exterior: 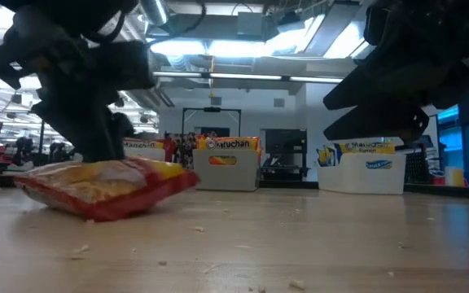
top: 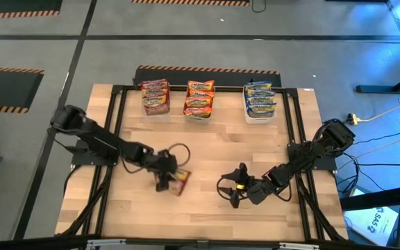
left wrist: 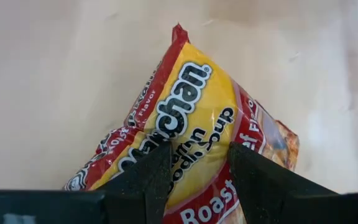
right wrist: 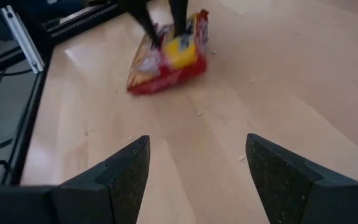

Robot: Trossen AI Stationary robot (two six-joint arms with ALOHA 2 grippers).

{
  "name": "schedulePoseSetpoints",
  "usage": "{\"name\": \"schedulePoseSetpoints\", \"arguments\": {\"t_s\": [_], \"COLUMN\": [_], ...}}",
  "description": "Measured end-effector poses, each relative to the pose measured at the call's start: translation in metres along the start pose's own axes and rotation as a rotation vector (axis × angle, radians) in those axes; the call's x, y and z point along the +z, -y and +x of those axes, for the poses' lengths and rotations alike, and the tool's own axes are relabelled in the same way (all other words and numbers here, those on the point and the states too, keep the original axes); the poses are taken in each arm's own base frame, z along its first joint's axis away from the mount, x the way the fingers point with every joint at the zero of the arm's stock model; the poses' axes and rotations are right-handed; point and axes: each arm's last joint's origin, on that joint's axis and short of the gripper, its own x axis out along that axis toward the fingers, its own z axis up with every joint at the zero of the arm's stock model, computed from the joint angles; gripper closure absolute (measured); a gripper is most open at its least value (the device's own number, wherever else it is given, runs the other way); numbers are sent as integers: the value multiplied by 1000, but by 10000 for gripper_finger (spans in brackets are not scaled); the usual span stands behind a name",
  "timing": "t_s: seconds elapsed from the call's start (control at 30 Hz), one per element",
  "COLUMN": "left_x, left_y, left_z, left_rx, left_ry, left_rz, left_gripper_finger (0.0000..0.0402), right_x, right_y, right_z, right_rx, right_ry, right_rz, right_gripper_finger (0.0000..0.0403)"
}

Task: Sort Maruchan noodles
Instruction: Put the red noodle pack into the transparent bin

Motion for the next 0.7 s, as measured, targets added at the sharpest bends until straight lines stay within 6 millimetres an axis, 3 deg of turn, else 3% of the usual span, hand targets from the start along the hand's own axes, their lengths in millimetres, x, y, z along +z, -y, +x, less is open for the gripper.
{"name": "schedulePoseSetpoints", "arguments": {"t_s": [0.23,0.43,0.6,0.7], "left_x": [27,44,34,18], "left_y": [50,95,125,132], "left_z": [25,7,-5,-5], "left_rx": [-44,-75,-93,-38], "left_ry": [49,-4,-11,5], "left_rz": [134,243,294,304], "left_gripper_finger": [244,244,244,243], "right_x": [2,6,10,15], "right_y": [-3,-7,-11,-11], "right_z": [0,-1,-1,1], "right_rx": [43,96,139,156], "right_ry": [5,21,48,70], "right_rz": [54,92,124,151], "right_gripper_finger": [152,152,152,152]}}
